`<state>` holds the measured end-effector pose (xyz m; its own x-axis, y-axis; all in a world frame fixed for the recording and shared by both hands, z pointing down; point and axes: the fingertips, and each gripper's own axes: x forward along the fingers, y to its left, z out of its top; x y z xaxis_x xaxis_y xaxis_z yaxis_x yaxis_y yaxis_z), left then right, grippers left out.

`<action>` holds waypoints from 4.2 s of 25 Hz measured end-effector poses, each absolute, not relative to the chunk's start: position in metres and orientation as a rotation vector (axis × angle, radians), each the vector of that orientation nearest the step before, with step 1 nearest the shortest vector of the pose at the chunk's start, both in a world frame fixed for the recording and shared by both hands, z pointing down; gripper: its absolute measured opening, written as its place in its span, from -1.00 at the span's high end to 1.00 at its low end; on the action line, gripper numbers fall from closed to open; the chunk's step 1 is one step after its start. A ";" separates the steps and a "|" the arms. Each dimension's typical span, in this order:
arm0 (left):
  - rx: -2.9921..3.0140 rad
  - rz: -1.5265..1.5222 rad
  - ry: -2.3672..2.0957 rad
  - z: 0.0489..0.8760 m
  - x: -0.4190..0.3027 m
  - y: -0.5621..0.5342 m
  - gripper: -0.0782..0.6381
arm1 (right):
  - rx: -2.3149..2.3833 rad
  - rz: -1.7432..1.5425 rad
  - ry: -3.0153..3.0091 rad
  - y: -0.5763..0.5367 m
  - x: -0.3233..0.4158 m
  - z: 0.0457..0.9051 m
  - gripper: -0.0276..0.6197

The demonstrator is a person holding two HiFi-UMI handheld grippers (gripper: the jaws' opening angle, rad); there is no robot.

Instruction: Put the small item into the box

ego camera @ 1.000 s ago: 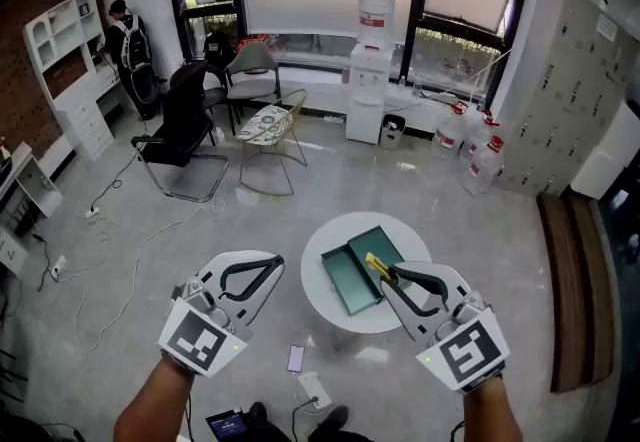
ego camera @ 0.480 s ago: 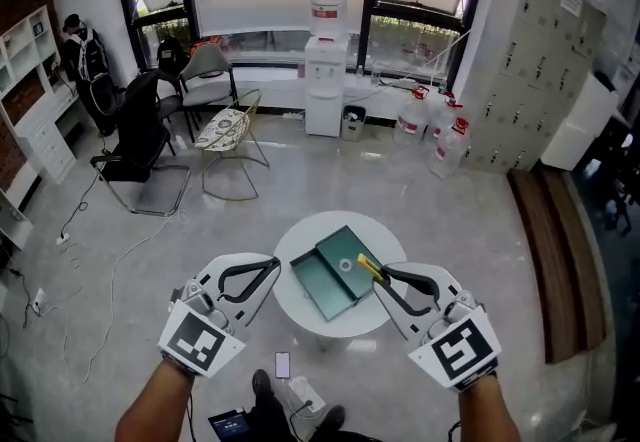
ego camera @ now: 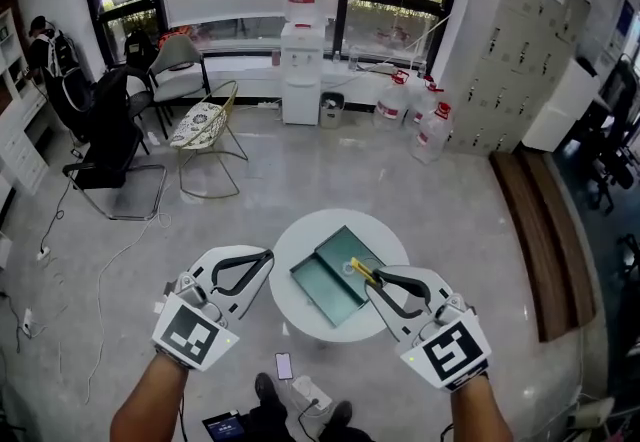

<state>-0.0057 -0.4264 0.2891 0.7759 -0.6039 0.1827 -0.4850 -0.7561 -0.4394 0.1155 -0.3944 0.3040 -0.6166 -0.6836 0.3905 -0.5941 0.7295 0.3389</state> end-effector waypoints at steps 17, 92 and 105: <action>-2.692 -0.534 0.840 0.390 -0.070 -0.505 0.73 | 0.894 -0.069 -2.417 -0.484 0.050 0.421 0.68; -2.788 -0.625 0.957 0.493 -0.069 -0.515 0.73 | 0.866 0.202 -2.373 -0.505 0.076 0.585 0.67; -2.666 -0.498 0.924 0.314 -0.049 -0.405 0.73 | 0.963 -0.165 -2.633 -0.406 0.070 0.323 0.80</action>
<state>-0.0486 -0.4047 0.3137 0.7367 -0.6362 0.2291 -0.5413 -0.7579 -0.3643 0.0703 -0.4062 0.3235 -0.7162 -0.6447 0.2672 -0.6062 0.7645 0.2194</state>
